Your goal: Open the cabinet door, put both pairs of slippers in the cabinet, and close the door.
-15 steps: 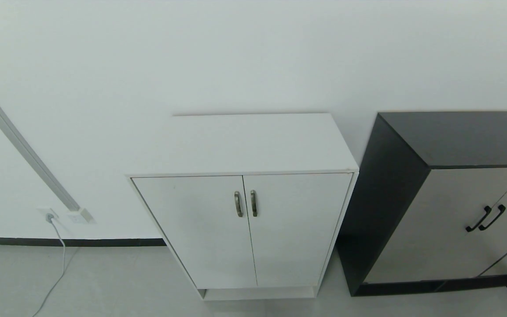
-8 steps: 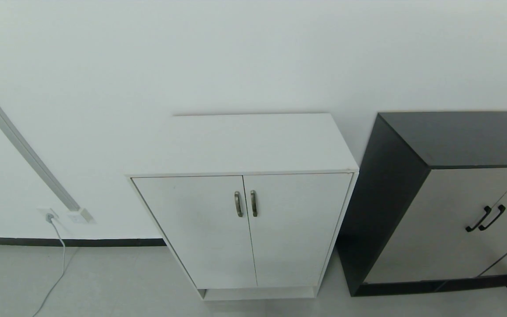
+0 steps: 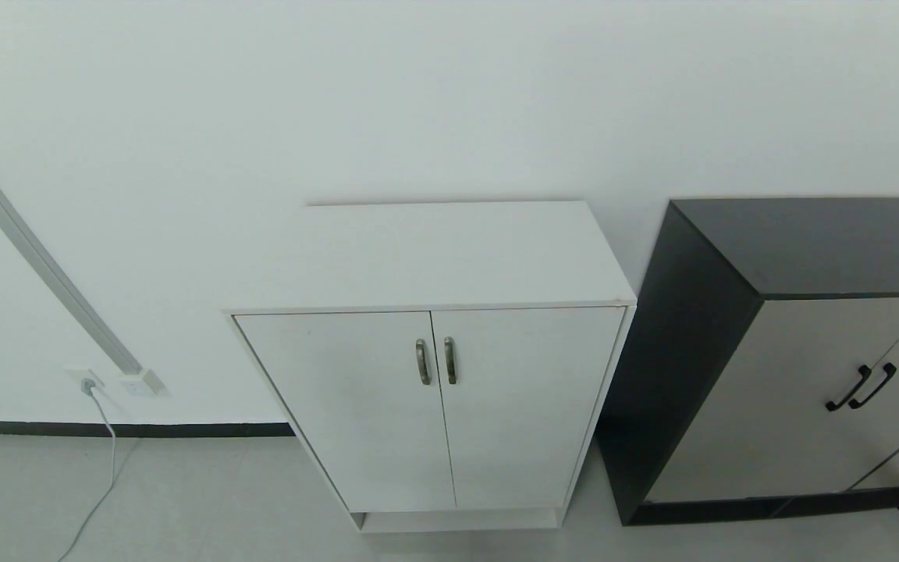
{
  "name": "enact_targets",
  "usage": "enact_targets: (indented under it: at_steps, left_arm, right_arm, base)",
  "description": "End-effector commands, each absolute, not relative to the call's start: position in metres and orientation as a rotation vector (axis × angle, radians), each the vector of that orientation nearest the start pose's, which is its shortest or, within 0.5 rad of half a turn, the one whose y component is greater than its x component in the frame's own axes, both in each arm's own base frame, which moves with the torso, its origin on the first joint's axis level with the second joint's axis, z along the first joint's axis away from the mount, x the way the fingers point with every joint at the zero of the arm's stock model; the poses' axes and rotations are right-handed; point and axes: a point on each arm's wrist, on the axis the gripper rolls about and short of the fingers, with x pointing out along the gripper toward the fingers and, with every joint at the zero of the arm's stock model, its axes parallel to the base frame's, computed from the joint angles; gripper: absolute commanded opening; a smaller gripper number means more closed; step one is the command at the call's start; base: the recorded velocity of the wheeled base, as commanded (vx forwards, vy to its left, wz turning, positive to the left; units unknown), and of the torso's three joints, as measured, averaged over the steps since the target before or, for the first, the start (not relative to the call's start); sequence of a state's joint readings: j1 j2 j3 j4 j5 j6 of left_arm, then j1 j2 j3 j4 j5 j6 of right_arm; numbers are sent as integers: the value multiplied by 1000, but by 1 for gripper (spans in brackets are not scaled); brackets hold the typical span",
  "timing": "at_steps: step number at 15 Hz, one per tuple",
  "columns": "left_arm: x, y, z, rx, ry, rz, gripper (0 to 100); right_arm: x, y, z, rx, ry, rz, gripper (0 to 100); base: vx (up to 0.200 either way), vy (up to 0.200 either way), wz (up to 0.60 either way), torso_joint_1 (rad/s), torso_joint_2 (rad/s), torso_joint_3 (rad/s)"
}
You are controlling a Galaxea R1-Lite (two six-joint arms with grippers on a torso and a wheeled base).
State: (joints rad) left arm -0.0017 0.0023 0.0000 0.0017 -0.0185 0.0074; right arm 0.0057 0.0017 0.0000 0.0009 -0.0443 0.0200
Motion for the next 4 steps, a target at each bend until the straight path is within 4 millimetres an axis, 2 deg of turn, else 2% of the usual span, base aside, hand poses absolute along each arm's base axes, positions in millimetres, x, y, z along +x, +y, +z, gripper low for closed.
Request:
enact_targets:
  at_steps: [1,4]
  left_arm:
    - [-23,0,75,8,5,-20,0]
    - [-23,0,75,8,5,-20,0]
  right_arm:
    - [-23,-1,75,20,3,-38,0]
    - [-23,-1,75,23,1,-38,0]
  base:
    - [0,0,0,0,0,0]
    - [0,0,0,0,0,0]
